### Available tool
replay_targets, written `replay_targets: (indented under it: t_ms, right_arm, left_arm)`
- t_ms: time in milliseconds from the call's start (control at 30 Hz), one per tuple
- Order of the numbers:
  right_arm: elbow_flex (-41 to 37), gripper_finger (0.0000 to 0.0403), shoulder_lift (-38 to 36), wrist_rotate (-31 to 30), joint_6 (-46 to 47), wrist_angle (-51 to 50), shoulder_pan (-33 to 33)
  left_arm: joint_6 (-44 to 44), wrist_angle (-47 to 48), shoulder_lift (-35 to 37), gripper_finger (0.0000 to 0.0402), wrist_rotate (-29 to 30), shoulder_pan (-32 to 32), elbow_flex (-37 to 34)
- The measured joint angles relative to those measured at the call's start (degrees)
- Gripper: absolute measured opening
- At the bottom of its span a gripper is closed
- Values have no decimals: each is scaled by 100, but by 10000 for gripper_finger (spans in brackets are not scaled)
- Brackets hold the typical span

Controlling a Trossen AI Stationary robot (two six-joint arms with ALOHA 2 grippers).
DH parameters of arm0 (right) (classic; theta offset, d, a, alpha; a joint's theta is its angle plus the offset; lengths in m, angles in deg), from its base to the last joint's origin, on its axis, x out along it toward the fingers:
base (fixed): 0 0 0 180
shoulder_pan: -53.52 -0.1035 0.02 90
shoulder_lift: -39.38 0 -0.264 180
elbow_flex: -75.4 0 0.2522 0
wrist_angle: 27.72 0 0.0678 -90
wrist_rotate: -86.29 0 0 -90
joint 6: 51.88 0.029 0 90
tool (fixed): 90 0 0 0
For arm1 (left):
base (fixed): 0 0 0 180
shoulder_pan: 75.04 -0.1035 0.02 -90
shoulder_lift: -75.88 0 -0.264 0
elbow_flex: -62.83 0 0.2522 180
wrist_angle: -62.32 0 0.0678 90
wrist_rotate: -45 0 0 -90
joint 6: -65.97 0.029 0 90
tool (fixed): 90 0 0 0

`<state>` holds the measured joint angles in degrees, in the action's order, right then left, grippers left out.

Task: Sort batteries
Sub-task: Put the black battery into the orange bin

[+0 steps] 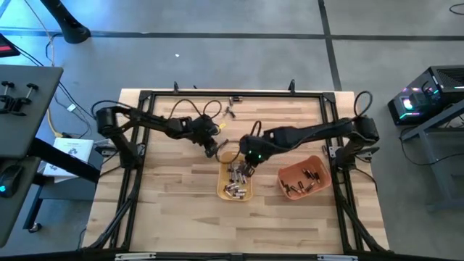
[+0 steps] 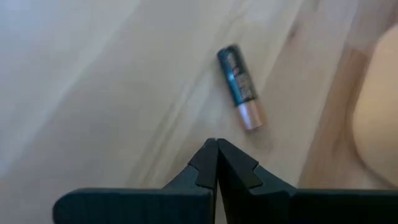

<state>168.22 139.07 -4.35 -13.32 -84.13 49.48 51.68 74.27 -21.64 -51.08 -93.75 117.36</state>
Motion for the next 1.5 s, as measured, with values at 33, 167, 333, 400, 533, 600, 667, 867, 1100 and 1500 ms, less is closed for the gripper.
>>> replay_targets:
  t_ms: [33,167,333,400,533,600,667,867,1100,1500]
  right_arm:
    - [0,0,-53,-5,6,0,52]
    - [0,0,-230,-42,26,0,182]
    - [2,0,-375,-292,150,-87,215]
    - [2,0,-429,-364,222,-292,255]
    - [-124,0,-431,-341,827,-818,567]
    - [-310,0,-431,-177,1073,-760,804]
    - [-559,0,-429,56,1216,-565,1034]
    - [-1536,0,-423,712,1927,1145,1455]
    - [-1894,0,-421,85,2619,1438,1401]
    - [-2270,118,-348,-665,4416,1110,872]
  left_arm:
    - [-25,-36,-131,0,-86,13,59]
    - [-208,-374,-575,0,47,200,229]
    - [-592,-1119,-859,0,38,261,385]
    - [-697,-1222,-857,0,78,240,499]
    - [-469,-980,-479,0,-109,40,734]
    - [-337,-391,-139,0,-108,-109,757]
    - [-82,402,225,0,-72,-262,728]
    - [112,1163,1803,0,70,-655,-302]
    - [-1677,1109,3692,0,-212,-496,-1958]
    - [-2616,628,4606,0,-232,-170,-2360]
